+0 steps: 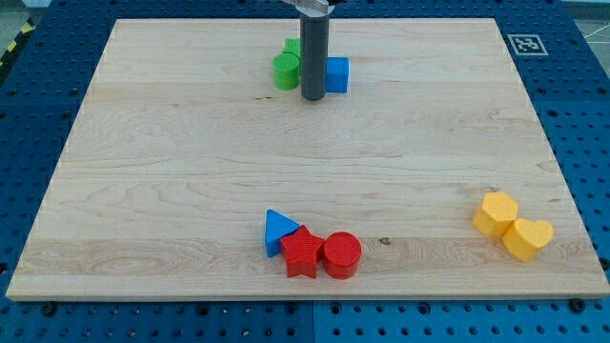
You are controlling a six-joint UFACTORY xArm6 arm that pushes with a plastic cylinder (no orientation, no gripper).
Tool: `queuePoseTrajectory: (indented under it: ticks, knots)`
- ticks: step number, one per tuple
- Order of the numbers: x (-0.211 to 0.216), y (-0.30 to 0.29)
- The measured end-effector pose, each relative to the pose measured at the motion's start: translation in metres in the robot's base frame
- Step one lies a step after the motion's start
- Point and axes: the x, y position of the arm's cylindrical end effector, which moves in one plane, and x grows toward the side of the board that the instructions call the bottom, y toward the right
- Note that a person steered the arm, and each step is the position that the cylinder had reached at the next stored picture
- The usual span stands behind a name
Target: Push blue cube to the right of green circle
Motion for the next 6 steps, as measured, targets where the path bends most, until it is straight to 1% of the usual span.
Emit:
queuePoseTrajectory:
  ticks: [1,2,3,4,6]
  knots:
    - [0.027,0.017]
    - [0.064,0.091]
    - [0.032,0.116]
    - [-0.026,0.117]
    - [-0.029,0.068]
